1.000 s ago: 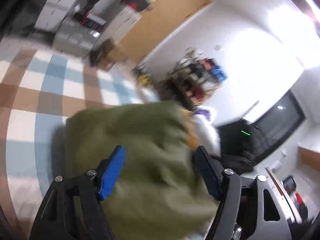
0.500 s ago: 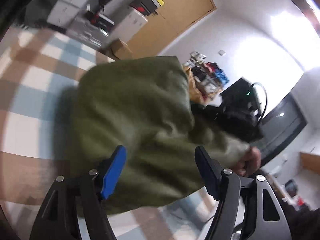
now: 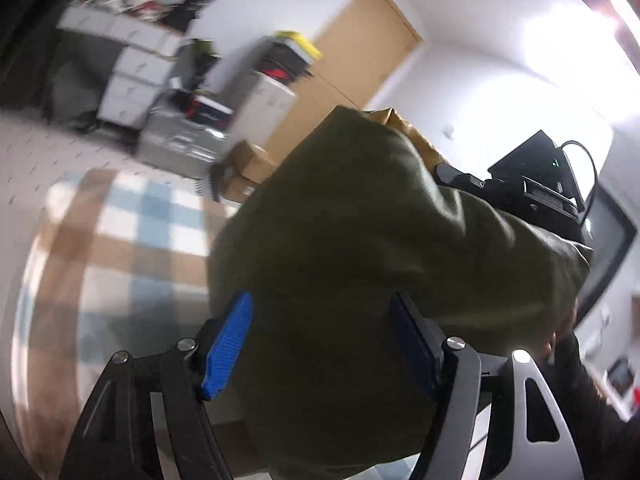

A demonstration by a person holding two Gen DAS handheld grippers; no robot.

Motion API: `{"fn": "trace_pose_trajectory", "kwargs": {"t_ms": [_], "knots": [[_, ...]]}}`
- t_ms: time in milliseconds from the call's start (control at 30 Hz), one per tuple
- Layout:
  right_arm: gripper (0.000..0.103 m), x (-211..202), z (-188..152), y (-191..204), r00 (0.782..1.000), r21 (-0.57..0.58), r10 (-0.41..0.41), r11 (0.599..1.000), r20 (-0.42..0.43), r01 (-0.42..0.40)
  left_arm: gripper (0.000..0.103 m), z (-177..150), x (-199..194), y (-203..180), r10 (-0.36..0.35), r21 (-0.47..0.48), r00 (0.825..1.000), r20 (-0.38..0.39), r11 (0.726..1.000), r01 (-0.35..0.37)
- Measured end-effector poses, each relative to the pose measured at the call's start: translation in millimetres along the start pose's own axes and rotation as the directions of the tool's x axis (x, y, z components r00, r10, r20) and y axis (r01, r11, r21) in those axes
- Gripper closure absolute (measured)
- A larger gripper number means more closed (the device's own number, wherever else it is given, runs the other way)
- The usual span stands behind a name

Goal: Fold large clothes

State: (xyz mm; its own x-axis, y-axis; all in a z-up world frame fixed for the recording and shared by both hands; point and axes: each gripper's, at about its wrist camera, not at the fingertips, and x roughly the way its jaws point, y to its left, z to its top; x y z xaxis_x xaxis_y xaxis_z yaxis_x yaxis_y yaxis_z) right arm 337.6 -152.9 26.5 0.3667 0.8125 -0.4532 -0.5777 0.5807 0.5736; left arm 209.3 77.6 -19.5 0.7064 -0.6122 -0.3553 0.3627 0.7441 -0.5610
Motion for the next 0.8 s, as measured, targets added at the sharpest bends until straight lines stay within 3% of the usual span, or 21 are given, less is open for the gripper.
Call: {"fn": "trace_pose_trajectory", "kwargs": {"t_ms": [100, 167, 267, 333, 367, 433, 567, 633, 733, 800], "knots": [[0.089, -43, -22, -64, 0.997, 0.079, -0.03, 0.997, 0.066, 0.024, 0.037, 2, 34, -8, -0.017, 0.058, 0.996, -0.082, 0.998, 0.021], [0.089, -54, -48, -119, 0.994, 0.159, -0.099, 0.983, 0.053, 0.09, 0.037, -13, 49, -10, -0.028, 0.081, 0.987, -0.158, 0.996, 0.042], [0.089, -46, -95, -196, 0.982, 0.282, -0.187, 0.941, -0.034, 0.189, 0.037, -44, 94, -7, -0.025, 0.107, 0.944, -0.328, 0.992, 0.063], [0.089, -37, -117, -224, 0.977, 0.314, -0.205, 0.925, -0.059, 0.213, 0.037, -63, 115, -8, 0.034, 0.138, 0.914, -0.405, 0.99, 0.024], [0.088, -36, -126, -238, 0.983, 0.329, -0.178, 0.927, -0.04, 0.181, 0.037, -68, 116, -10, 0.06, 0.169, 0.913, -0.403, 0.986, 0.01], [0.087, -37, -130, -245, 0.988, 0.307, -0.152, 0.94, -0.02, 0.151, 0.037, -73, 113, -20, 0.119, 0.242, 0.92, -0.374, 0.97, -0.027], [0.073, -33, -124, -235, 0.963, 0.201, -0.252, 0.943, -0.093, 0.266, 0.037, -69, 115, -25, 0.177, 0.274, 0.894, -0.411, 0.959, -0.064], [0.072, -37, -120, -223, 0.951, 0.15, -0.282, 0.942, -0.125, 0.299, 0.037, -76, 117, -29, 0.242, 0.349, 0.879, -0.411, 0.933, -0.094], [0.064, -59, -112, -202, 0.9, 0.024, -0.41, 0.908, -0.148, 0.418, 0.036, -93, 126, -42, 0.345, 0.461, 0.868, -0.356, 0.873, -0.157], [0.064, -78, -107, -180, 0.817, -0.095, -0.57, 0.821, -0.084, 0.563, 0.036, -97, 129, -42, 0.369, 0.486, 0.868, -0.332, 0.856, -0.178]]}}
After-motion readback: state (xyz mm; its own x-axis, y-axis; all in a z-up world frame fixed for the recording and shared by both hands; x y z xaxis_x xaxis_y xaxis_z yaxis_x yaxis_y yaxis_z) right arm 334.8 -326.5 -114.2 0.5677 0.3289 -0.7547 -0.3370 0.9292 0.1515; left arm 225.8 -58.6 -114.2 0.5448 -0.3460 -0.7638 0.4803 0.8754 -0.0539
